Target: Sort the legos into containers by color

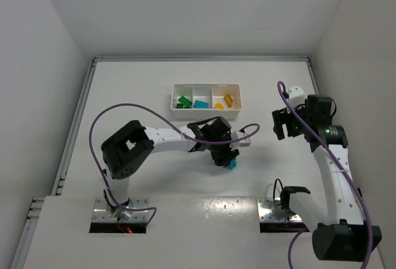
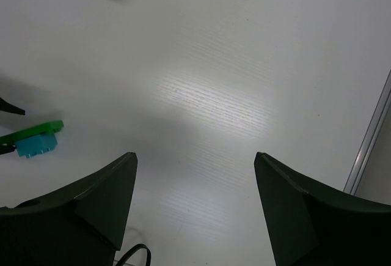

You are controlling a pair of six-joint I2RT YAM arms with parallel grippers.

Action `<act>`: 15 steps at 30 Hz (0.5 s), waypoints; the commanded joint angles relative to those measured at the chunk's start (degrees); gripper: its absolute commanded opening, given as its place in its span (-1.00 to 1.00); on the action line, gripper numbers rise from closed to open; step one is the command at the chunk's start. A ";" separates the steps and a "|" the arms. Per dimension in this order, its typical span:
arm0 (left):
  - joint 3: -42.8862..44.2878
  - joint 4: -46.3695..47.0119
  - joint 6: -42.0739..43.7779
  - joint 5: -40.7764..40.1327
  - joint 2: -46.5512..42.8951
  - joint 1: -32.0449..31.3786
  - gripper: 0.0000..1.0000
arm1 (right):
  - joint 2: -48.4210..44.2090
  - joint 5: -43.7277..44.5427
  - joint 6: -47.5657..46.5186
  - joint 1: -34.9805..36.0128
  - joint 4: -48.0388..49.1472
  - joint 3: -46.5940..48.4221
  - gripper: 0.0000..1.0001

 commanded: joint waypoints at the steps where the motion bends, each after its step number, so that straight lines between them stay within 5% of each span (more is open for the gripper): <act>1: 0.10 -1.14 1.78 1.78 -1.37 0.28 0.02 | -0.02 -0.82 0.82 -0.17 1.77 0.13 0.56; 15: -2.27 -3.42 2.40 4.16 -6.55 0.28 -0.03 | -0.02 -1.34 0.82 -0.69 2.29 -1.45 0.58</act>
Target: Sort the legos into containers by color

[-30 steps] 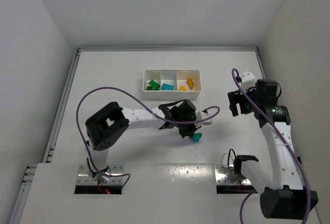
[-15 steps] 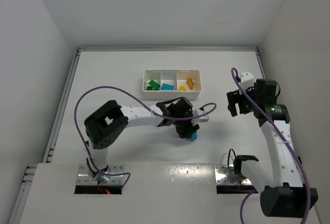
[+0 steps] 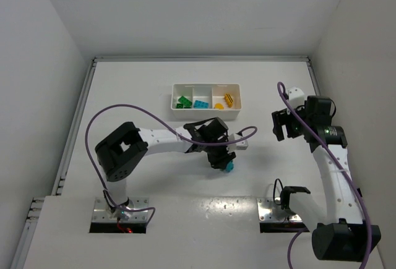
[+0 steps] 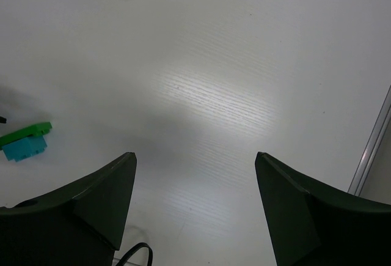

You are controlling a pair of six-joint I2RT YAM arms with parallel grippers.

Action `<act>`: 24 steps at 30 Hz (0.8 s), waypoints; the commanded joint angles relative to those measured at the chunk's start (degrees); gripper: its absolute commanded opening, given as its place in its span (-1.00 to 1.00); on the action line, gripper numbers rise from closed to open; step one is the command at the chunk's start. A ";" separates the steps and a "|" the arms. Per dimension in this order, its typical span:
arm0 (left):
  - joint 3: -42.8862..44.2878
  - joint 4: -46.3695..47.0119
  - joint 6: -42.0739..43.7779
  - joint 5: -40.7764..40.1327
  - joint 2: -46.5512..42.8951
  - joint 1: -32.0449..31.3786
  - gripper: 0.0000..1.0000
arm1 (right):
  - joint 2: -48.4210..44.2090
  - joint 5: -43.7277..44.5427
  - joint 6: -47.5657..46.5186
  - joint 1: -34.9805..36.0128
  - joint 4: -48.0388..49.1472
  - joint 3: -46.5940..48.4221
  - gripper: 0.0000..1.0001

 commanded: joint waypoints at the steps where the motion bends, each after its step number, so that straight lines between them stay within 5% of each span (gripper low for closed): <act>1: -0.19 -1.63 -0.24 1.30 -3.98 0.28 -0.03 | -0.02 -1.56 0.82 -0.26 2.23 -0.71 0.58; 24: -0.19 -2.34 -9.39 -7.58 -0.55 -3.41 0.13 | -1.07 -1.57 0.29 -0.26 1.62 -1.24 0.58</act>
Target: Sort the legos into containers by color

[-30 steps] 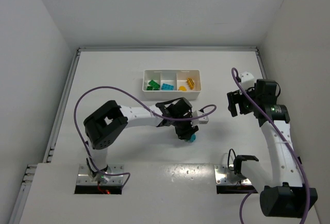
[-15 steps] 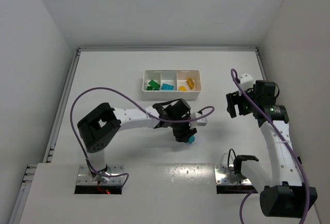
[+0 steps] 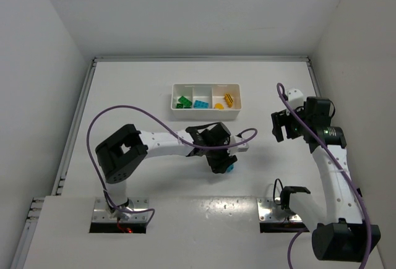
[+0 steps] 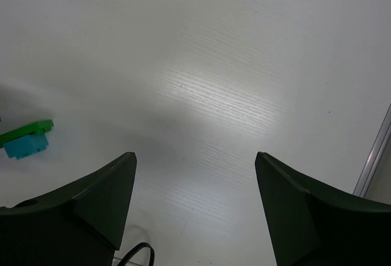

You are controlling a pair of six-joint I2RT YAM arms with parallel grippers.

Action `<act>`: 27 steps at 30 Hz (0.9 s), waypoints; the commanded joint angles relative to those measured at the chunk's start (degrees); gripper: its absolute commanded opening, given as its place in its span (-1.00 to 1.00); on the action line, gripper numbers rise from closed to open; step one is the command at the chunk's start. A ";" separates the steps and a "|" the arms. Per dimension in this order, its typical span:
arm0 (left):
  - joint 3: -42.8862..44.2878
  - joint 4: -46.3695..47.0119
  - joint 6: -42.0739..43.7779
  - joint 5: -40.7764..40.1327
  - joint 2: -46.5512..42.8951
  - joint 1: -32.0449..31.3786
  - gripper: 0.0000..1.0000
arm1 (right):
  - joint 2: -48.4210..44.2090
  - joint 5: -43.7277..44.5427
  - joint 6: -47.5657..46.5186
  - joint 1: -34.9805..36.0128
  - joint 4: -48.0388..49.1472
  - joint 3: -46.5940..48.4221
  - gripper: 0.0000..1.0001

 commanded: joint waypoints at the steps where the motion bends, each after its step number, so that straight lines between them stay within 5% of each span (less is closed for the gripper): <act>1: -0.11 1.04 -2.90 -2.20 1.39 -0.61 0.13 | -0.94 -0.21 0.32 -0.26 1.18 -0.06 0.58; 15: 2.53 1.57 -2.90 -1.15 5.53 -0.61 -0.06 | -1.55 0.32 0.32 -0.26 0.65 -0.59 0.58; 27: 3.76 1.57 -2.38 -1.15 7.11 -0.61 -0.65 | -1.55 0.32 -0.21 -0.26 0.65 -1.11 0.58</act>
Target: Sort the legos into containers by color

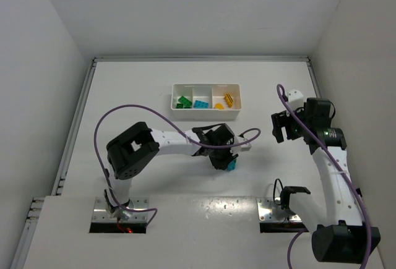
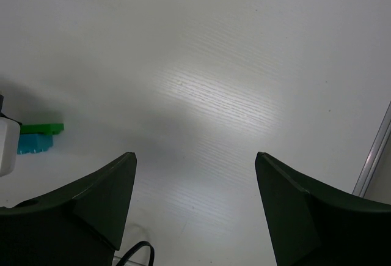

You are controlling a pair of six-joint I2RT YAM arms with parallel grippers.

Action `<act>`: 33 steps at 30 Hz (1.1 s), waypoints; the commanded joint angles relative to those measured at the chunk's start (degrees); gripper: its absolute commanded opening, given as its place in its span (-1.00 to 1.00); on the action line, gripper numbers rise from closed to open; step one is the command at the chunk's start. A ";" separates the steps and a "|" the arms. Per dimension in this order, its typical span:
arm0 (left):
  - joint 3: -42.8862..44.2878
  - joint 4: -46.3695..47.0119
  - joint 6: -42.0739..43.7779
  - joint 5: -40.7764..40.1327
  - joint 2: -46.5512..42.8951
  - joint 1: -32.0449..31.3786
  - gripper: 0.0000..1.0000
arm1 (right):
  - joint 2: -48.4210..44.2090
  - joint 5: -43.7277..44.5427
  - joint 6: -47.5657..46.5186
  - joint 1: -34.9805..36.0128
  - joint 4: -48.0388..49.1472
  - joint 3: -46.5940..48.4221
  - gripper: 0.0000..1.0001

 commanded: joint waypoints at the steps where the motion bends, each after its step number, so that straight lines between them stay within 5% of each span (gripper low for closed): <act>1: 1.12 -0.20 0.05 0.12 1.12 -0.61 -0.76 | -0.70 0.21 -0.10 -0.26 0.91 -0.74 0.58; 11: -4.51 7.44 -6.27 -6.99 -13.63 4.74 -1.00 | 3.24 -15.24 2.96 -0.26 0.38 0.74 0.64; 21: 4.61 6.13 -9.43 -10.70 -18.40 13.26 -1.00 | 22.73 -47.11 16.22 -0.78 10.83 11.28 0.61; 25: 7.97 6.13 -10.58 -9.90 -17.07 14.50 -1.00 | 29.52 -58.92 32.64 -0.09 24.69 11.91 0.59; 33: 9.03 6.74 -11.11 -7.01 -17.07 15.12 -1.00 | 36.30 -58.85 48.23 2.38 45.28 13.14 0.59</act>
